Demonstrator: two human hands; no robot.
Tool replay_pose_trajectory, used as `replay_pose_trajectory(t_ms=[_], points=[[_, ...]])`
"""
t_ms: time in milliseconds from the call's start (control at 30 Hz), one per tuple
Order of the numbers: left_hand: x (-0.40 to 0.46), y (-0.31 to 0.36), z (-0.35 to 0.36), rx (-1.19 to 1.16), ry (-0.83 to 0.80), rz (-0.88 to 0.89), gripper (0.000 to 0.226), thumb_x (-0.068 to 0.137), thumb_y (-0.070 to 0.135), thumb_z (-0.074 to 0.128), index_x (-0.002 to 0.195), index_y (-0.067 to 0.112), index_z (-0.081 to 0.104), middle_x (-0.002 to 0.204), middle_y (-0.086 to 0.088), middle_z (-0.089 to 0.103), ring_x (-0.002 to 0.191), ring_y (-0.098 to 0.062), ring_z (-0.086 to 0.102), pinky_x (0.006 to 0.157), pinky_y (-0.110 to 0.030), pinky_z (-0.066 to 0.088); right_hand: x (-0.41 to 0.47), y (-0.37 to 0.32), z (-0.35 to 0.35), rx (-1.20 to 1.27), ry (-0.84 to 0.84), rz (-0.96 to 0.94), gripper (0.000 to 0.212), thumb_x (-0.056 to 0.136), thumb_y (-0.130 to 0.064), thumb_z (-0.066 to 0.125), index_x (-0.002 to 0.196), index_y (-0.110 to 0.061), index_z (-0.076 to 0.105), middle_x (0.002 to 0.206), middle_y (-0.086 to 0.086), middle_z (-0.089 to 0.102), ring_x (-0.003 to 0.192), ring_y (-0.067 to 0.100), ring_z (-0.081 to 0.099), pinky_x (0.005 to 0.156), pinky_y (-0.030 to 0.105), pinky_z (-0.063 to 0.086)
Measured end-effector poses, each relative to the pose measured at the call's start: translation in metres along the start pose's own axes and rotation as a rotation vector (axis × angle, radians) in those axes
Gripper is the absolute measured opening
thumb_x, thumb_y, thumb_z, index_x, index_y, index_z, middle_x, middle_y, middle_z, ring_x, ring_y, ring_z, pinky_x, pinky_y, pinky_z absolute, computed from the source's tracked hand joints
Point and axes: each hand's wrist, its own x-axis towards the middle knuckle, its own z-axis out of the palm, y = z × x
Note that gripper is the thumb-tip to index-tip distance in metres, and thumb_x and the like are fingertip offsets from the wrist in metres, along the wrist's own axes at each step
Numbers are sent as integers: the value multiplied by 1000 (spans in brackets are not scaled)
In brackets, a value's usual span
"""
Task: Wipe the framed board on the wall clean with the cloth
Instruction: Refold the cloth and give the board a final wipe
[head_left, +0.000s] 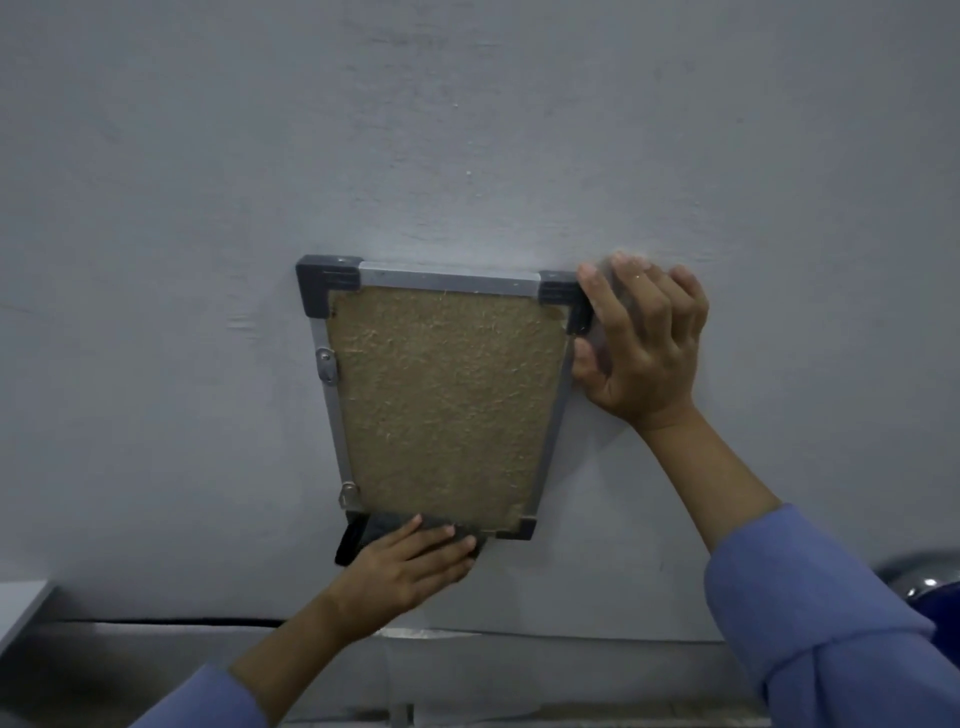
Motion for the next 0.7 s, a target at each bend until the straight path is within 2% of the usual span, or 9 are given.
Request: replay_pose_trajectory(t_ms=[100,167,300,400,467,567,633,700], points=[[0,6,-14,-67,80,-166,43,103,17,27,114,18,69,123,3,64,110,-20,63,102,-40,42,0,0,0,3,-2,-4,47,89,-36,42,130,-14,49,129,11,42,116,27,46,98,47,37],[13,2,-32,-59,205,-257,37,103,15,32,119,17,66,125,0,62,113,-22,61,104,-39,37,0,0,1,0,-1,-2,47,89,-36,42,130,-14,49,129,11,42,116,27,46,98,47,37],[71,-31,-77,25,527,-304,33,98,8,51,131,14,52,132,-5,55,123,-24,52,101,-46,42,0,0,1,-5,2,-8,48,89,-37,42,130,-13,48,129,12,43,116,27,46,99,46,36],[115,-56,-91,133,641,-341,41,92,11,64,131,14,52,133,-7,55,125,-24,51,99,-55,39,-1,0,-1,-14,-6,-12,49,89,-37,44,132,-14,47,129,12,43,117,27,46,99,46,37],[131,-56,-82,188,602,-337,39,93,16,64,131,16,54,133,-5,56,126,-24,51,99,-57,35,-1,0,-1,-17,-4,-9,50,89,-37,44,133,-14,47,129,11,43,117,27,46,100,46,37],[121,-36,-53,205,513,-235,33,94,13,58,127,19,59,131,-1,57,123,-20,53,99,-53,36,-1,0,0,-6,0,-2,48,90,-37,41,132,-14,48,129,11,44,116,27,46,99,47,37],[102,-24,-33,164,394,-137,31,98,10,49,126,19,59,131,1,58,123,-17,53,102,-51,39,-1,0,1,-4,4,-1,47,90,-36,41,131,-14,49,129,11,44,116,26,47,98,47,38],[76,-17,-15,156,230,-14,33,97,10,48,126,19,60,134,2,56,124,-16,52,102,-50,39,-2,1,2,-2,6,-5,47,90,-36,40,130,-14,49,129,11,44,116,26,47,98,48,38]])
